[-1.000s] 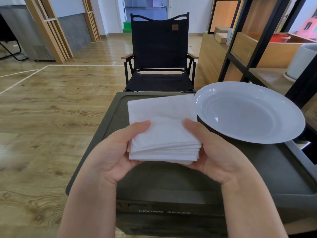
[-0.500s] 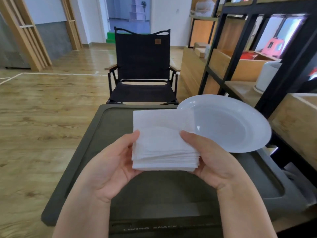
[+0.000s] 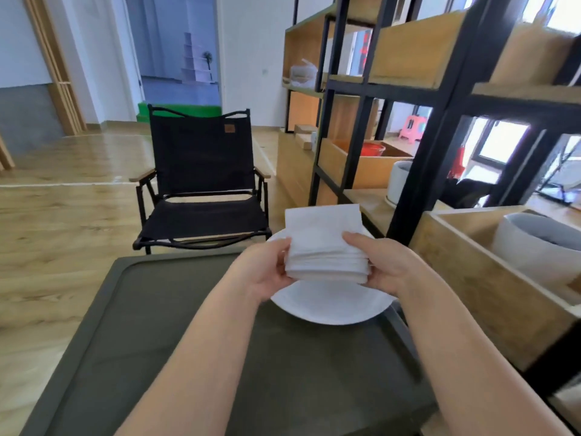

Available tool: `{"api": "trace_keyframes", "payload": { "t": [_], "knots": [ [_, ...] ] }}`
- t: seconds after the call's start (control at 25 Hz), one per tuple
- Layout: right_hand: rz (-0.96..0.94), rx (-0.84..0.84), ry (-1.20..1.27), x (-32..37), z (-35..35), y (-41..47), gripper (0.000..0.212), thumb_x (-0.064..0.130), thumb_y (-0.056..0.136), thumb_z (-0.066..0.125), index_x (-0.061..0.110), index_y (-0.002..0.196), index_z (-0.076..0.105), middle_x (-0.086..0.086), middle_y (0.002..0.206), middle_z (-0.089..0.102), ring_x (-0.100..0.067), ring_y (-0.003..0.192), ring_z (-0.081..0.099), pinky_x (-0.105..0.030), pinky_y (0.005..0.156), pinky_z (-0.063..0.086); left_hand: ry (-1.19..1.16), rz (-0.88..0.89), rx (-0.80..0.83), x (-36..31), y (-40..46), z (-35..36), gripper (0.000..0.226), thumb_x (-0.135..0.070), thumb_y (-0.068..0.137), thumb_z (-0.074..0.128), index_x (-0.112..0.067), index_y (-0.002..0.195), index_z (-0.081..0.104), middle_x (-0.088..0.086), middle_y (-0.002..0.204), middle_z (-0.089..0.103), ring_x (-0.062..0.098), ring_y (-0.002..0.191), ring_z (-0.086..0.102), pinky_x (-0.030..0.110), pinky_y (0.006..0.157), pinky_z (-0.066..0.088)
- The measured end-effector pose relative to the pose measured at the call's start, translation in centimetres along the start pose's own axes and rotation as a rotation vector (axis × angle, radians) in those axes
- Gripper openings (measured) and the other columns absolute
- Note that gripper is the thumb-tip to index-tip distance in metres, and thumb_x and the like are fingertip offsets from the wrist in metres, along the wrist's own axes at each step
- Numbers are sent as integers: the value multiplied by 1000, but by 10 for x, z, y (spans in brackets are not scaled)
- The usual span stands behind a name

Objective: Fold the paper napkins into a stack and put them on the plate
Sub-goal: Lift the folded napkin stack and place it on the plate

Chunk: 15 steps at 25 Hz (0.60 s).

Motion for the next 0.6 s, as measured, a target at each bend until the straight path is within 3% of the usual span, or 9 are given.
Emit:
{"api": "trace_keyframes", "payload": {
  "t": [0.12,0.28,0.36,0.48,0.6],
  "knots": [
    [-6,-171,-263,-13,-25,30,25,25,83,70,11,101,58,-13,95,66,-30,88,64,-49,82,54,95,-144,-138,23,46,0,13,-10,97,48,-9,85,53,4,65,46,17,56,45,27,43,46],
    [-48,-255,-546,-27,-30,59,21,30,85,62,14,93,51,-10,89,61,-29,76,61,-51,72,59,297,-140,-293,33,79,-14,12,-13,93,49,-6,85,55,11,82,54,31,82,56,40,75,53],
    [-91,-319,-752,-25,-29,64,19,34,84,54,17,90,50,-3,83,56,-22,70,54,-45,69,59,485,-89,-391,32,82,-17,14,-16,92,45,-8,99,55,12,94,58,35,95,58,39,78,53],
    [-107,-355,-862,-27,-26,67,30,35,84,51,13,105,53,0,81,51,-22,77,52,-45,76,57,721,-6,-415,26,82,-15,29,-19,91,41,-9,114,57,11,99,60,33,90,57,37,74,51],
    [-114,-375,-885,-19,-24,55,55,35,85,54,12,133,40,-10,119,51,-27,96,54,-39,75,54,853,103,-494,8,64,-16,50,-27,95,45,-9,141,37,12,126,56,32,102,58,35,73,47]
  ]
}}
Point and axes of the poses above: each hand's wrist, its own y-axis towards the middle knuckle, its own z-axis out of the palm, x = y × z, the point moved 8 cm from there along y, towards the middle knuckle
